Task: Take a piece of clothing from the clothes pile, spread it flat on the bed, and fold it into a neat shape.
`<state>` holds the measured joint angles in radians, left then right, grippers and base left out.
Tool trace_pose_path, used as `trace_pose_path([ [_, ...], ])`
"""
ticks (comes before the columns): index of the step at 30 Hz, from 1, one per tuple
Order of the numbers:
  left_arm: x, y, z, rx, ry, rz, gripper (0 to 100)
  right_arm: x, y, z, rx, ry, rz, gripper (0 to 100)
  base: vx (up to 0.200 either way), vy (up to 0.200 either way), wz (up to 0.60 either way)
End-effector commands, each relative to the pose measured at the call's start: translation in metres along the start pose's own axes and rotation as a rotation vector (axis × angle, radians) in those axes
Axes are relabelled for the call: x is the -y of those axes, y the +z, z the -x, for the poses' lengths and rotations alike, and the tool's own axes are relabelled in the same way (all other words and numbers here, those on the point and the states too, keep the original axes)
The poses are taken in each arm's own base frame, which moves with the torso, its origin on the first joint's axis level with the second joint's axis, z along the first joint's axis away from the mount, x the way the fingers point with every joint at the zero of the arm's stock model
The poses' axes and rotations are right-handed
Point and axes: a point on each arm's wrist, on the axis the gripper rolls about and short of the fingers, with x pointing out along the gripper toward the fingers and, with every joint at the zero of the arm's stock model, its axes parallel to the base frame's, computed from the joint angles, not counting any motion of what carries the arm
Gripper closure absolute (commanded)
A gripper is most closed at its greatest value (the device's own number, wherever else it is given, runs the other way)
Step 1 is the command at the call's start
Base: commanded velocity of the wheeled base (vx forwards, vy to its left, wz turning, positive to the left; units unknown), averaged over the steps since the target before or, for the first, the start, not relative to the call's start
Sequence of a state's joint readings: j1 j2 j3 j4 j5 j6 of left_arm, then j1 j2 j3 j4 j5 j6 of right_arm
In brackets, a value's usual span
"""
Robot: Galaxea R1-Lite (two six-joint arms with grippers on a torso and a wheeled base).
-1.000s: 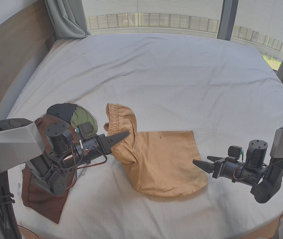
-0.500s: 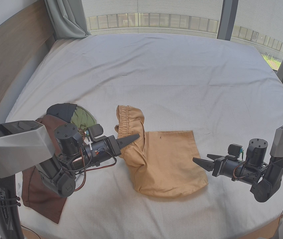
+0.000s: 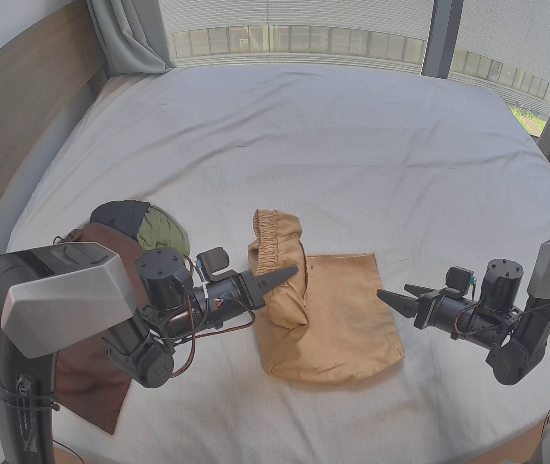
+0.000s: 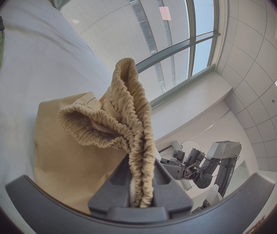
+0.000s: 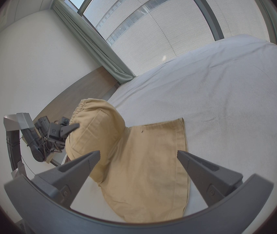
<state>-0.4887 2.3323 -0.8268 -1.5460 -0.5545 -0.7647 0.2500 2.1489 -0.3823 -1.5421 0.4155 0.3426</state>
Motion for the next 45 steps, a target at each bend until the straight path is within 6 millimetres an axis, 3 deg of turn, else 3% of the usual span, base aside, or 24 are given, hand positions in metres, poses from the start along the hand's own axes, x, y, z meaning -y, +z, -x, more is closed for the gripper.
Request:
trace_pose_path([
  [1, -0.004, -0.011, -0.008, -0.021, -0.005, 0.01, 100, 0.0, 0.007, 0.0, 0.025, 0.003, 0.005, 0, 0.0, 0.0, 0.0],
  [6, -0.003, -0.012, -0.014, -0.021, -0.018, 0.07, 100, 0.001, 0.008, 0.0, 0.031, 0.0, 0.005, 0, 0.0, 0.0, 0.0],
  [18, -0.006, -0.036, -0.034, -0.069, -0.048, 0.089, 100, 0.002, 0.01, -0.001, 0.039, 0.0, -0.002, 0, 0.0, 0.0, 0.0],
  [31, -0.024, -0.058, -0.047, -0.076, -0.017, 0.103, 100, 0.002, 0.011, -0.001, 0.044, 0.002, -0.002, 0, 0.0, 0.0, 0.0],
  [40, -0.024, -0.053, -0.054, -0.029, -0.013, 0.098, 100, 0.002, 0.012, -0.002, 0.046, 0.001, -0.002, 0, 0.0, 0.0, 0.0],
  [41, -0.022, -0.052, -0.054, -0.028, -0.017, 0.106, 0, 0.002, 0.012, -0.002, 0.046, 0.001, -0.002, 0, 0.0, 0.0, 0.0],
  [45, -0.02, -0.05, -0.056, -0.023, -0.027, 0.108, 0, 0.002, 0.012, -0.002, 0.046, 0.001, -0.002, 0, 0.0, 0.0, 0.0],
])
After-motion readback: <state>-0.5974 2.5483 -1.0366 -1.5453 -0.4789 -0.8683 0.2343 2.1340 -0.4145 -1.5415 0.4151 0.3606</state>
